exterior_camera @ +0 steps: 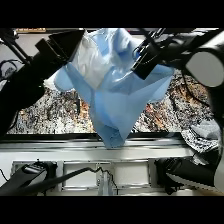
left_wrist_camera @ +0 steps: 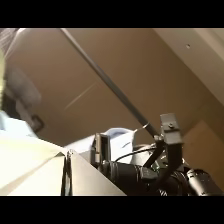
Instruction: Fold the clothes and pants, and hang the long-sleeved shirts on hangers.
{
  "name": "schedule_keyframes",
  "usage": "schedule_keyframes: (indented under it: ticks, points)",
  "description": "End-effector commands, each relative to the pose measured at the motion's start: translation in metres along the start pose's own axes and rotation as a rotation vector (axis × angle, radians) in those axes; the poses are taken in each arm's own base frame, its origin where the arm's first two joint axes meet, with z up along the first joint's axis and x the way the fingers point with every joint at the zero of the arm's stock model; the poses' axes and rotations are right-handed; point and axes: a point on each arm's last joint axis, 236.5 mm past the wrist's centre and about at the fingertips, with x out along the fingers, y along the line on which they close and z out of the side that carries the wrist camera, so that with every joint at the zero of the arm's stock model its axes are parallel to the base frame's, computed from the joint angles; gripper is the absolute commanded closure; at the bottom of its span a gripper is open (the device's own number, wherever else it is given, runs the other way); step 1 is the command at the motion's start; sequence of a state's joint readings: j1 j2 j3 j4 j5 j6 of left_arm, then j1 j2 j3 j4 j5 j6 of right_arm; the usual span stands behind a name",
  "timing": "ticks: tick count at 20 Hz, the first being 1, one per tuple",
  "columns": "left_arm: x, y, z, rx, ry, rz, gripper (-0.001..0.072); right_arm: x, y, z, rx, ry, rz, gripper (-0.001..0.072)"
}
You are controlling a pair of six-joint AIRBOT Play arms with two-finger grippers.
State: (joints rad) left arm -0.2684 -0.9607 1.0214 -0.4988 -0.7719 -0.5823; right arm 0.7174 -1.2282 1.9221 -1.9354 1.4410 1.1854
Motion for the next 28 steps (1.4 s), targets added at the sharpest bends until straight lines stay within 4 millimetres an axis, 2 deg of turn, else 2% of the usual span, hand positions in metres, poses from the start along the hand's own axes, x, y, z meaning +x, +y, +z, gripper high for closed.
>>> schedule_keyframes:
  ticks: [1,4,7,10,14,16,17,19,23,26,27,28]
  points:
    - [-0.018,0.001,0.031,0.072,-0.055,0.013,0.0698,-0.021,-0.029,-0.012,0.065,-0.007,-0.074,0.0692]
    - [-0.034,0.019,0.056,0.134,-0.097,0.085,0.0698,-0.042,-0.033,-0.01,0.078,-0.056,-0.081,0.0692]
    - [-0.053,0.057,0.071,0.255,-0.092,0.247,0.0698,-0.06,-0.018,-0.003,0.047,-0.093,-0.049,0.0692]
    - [-0.081,0.09,0.098,0.296,-0.131,0.4,0.0699,-0.067,-0.006,-0.01,0.006,-0.07,-0.016,0.0692]
    - [-0.111,0.101,0.13,0.33,-0.202,0.473,0.0699,-0.067,-0.002,-0.012,-0.026,-0.06,-0.001,0.0692]
    - [-0.116,0.102,0.132,0.342,-0.195,0.481,0.0698,-0.066,-0.001,-0.011,-0.035,-0.064,0.0,0.0692]
    - [-0.113,0.098,0.127,0.338,-0.176,0.457,0.0699,-0.066,-0.001,-0.009,-0.043,-0.07,-0.001,0.0692]
    - [-0.094,0.077,0.105,0.3,-0.115,0.343,0.0698,-0.062,-0.002,-0.003,-0.05,-0.085,-0.009,0.0692]
    - [-0.056,-0.003,0.04,0.188,0.042,-0.011,0.0697,-0.04,-0.004,0.006,-0.069,-0.067,-0.037,0.0692]
    - [-0.051,-0.046,-0.015,0.218,0.208,-0.168,0.0694,-0.034,-0.035,0.008,-0.002,-0.076,-0.149,0.0692]
    - [-0.052,-0.054,-0.033,0.26,0.262,-0.208,0.0582,-0.037,-0.052,0.009,0.029,-0.092,-0.203,0.0692]
    - [-0.052,-0.056,-0.047,0.273,0.308,-0.222,0.0334,-0.042,-0.071,0.008,0.067,-0.108,-0.263,0.0691]
